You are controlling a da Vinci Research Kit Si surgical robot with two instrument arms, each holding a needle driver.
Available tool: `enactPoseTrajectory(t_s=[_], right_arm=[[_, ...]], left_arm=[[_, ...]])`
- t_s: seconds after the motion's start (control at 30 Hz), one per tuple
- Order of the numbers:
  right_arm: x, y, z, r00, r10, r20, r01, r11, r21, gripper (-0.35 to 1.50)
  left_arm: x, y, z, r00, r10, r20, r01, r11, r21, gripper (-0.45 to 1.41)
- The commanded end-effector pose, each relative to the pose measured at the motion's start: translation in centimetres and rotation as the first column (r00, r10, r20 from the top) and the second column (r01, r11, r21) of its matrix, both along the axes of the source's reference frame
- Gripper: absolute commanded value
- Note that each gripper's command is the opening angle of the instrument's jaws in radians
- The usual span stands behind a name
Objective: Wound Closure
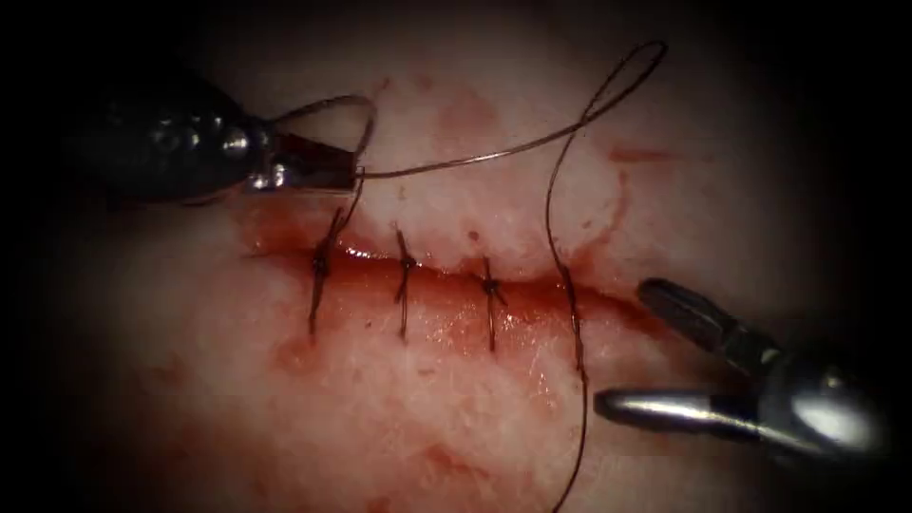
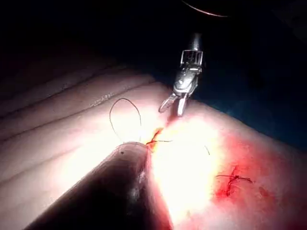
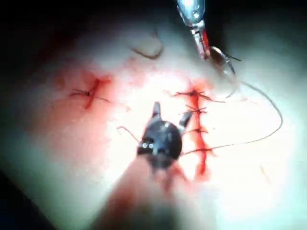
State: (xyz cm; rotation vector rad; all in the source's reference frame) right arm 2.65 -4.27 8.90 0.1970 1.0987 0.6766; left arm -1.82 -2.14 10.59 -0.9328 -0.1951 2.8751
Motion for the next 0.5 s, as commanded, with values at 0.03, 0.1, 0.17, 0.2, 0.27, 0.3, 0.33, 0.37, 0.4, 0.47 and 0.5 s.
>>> enactPoseTrajectory(t_s=[0.03,0.1,0.17,0.2,0.27,0.3,0.33,0.37,0.4,0.47,0.5], right_arm=[[0.15,0.06,0.13,1.0,0.006,0.004,-0.006,1.0,-0.012,0.94],[0.24,0.1,0.24,1.0,0.013,0.012,-0.013,1.0,-0.023,0.81],[0.33,0.13,0.36,1.0,0.016,0.02,-0.015,0.999,-0.041,0.66],[0.35,0.14,0.41,1.0,0.016,0.02,-0.015,0.999,-0.044,0.59],[0.39,0.17,0.56,1.0,0.021,0.021,-0.02,0.998,-0.053,0.51],[0.4,0.19,0.62,1.0,0.022,0.022,-0.021,0.998,-0.056,0.51],[0.4,0.2,0.68,0.999,0.023,0.023,-0.021,0.998,-0.059,0.49],[0.4,0.22,0.73,0.999,0.021,0.026,-0.02,0.998,-0.06,0.47],[0.38,0.26,0.78,1.0,0.022,0.02,-0.021,0.998,-0.064,0.47],[0.37,0.32,0.81,0.999,0.037,-0.003,-0.037,0.997,-0.073,0.47],[0.36,0.36,0.81,0.999,0.049,-0.023,-0.051,0.996,-0.079,0.47]], left_arm=[[-0.05,-0.04,0.06,1.0,0.004,0.004,-0.004,1.0,0.003,-0.45],[-0.06,-0.11,0.08,1.0,0.008,0.004,-0.008,1.0,0.005,-0.45],[-0.08,-0.18,0.09,1.0,0.009,0.007,-0.009,1.0,0.009,-0.45],[-0.09,-0.21,0.09,1.0,0.006,0.007,-0.006,1.0,0.01,-0.45],[-0.11,-0.27,0.08,1.0,0.013,0.011,-0.013,1.0,0.011,-0.45],[-0.13,-0.3,0.07,1.0,0.015,0.012,-0.015,1.0,0.01,-0.45],[-0.15,-0.34,0.06,1.0,0.019,0.014,-0.019,1.0,0.011,-0.45],[-0.16,-0.38,0.05,1.0,0.022,0.018,-0.022,1.0,0.01,-0.45],[-0.18,-0.41,0.04,0.999,0.024,0.021,-0.025,1.0,0.01,-0.45],[-0.23,-0.48,0.03,0.999,0.031,0.022,-0.031,0.999,0.012,-0.45],[-0.26,-0.51,0.04,0.999,0.034,0.023,-0.034,0.999,0.013,-0.45]])
